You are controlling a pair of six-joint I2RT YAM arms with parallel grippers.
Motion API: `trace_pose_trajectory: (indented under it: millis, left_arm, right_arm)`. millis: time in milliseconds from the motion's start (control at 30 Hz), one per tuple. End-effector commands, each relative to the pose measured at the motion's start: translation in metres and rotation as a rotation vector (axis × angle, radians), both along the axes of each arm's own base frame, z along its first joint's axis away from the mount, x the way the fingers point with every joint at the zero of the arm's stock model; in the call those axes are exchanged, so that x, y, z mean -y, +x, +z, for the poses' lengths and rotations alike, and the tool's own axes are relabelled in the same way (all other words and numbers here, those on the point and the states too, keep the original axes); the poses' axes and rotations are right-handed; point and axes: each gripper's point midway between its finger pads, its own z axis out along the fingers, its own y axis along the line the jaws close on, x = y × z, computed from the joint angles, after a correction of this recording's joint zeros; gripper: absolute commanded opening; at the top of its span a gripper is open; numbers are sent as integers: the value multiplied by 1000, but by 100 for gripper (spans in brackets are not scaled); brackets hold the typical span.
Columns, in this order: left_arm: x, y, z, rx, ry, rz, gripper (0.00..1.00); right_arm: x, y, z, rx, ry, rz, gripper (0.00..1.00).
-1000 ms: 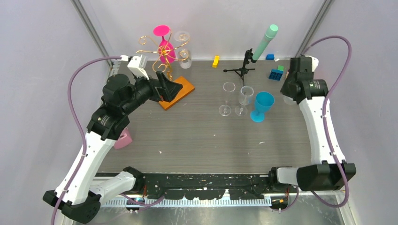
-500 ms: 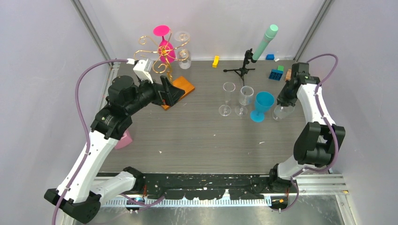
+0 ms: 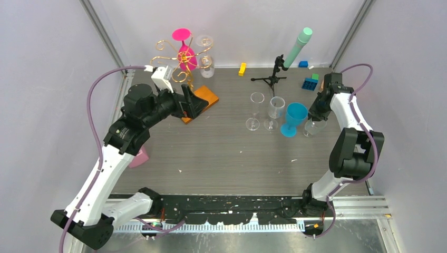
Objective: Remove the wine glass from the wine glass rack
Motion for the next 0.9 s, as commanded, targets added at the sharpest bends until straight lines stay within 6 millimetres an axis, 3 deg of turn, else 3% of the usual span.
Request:
trace_pose_trajectory:
  millis: [0,267,567,700,867]
  left_arm:
    - [0,7,20,53,-20,12,100]
    - [-3,27,62,145,-40,77,100]
    - [4,69,103,167,-82,140,100]
    - [2,96,103,125,-110,183,100]
    - [-3,133,101,83,-160,244,98]
  right_arm:
    - [9,12,11,56,-45,-21,17]
    - [4,20,35,130,-27,-19,35]
    - [7,18,94,283,-66,-47,44]
    - [8,5,123,362,-89,-66,44]
    - [-14,-8,149,472,-8,-27,44]
